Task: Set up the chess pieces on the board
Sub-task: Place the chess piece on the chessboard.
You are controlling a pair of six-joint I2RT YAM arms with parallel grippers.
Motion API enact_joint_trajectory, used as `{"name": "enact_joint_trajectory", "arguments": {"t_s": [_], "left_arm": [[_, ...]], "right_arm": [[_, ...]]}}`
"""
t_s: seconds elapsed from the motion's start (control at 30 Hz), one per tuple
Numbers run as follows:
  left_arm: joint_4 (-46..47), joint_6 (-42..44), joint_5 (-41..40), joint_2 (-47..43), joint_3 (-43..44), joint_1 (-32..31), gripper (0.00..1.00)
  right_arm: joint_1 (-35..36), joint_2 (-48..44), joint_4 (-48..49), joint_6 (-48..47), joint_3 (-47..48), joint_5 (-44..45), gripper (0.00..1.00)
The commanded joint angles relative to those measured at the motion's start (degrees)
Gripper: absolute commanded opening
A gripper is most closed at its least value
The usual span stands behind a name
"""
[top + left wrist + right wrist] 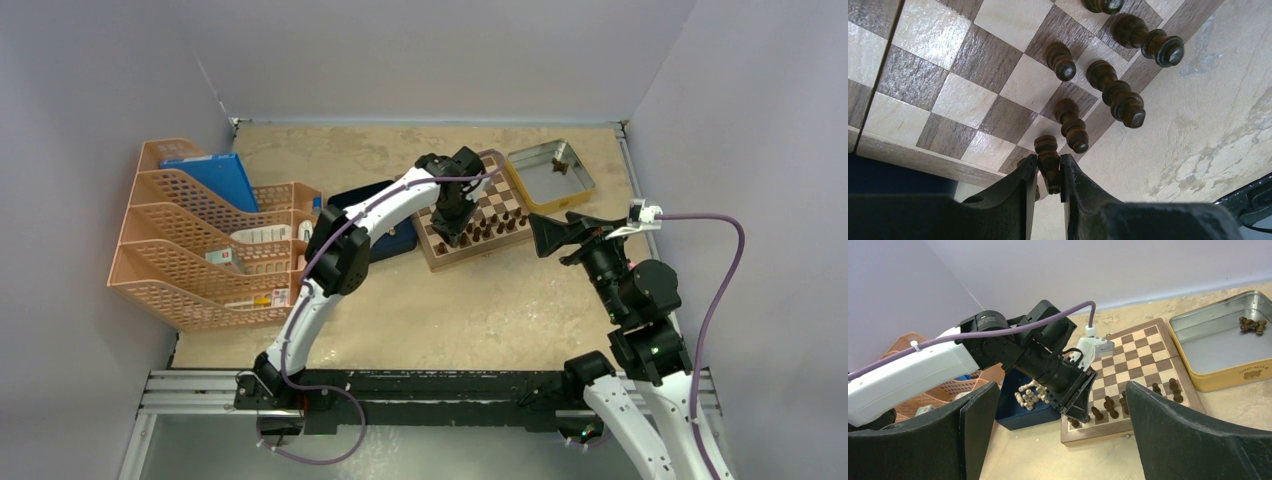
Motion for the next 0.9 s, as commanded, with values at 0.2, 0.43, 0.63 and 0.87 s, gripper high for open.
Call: {"name": "enact_joint_trajectory", "arguments": {"t_s": [0.2, 0.43, 0.63, 0.87], "left_arm": [[-0.1, 0.8, 0.8, 1.0, 2.9, -0.2, 0.22], [-0.2, 0.8, 0.7, 1.1, 3.4, -0.2, 0.24], [-0.2, 0.8, 0.7, 1.1, 3.8, -0.2, 0.27], [1.2, 0.2, 0.2, -0.3, 3.6, -0.2, 0.27]], "right_arm": [[0.0, -0.8, 0.9, -1.0, 2.6, 0.6, 0.99], [0.0, -0.9, 0.9, -1.0, 2.6, 0.6, 0.99], [0.0, -1.0, 1.0, -1.1, 2.4, 0.5, 0.99], [0.0, -0.8, 2.4, -0.9, 1.5, 0.6, 0.99]]}}
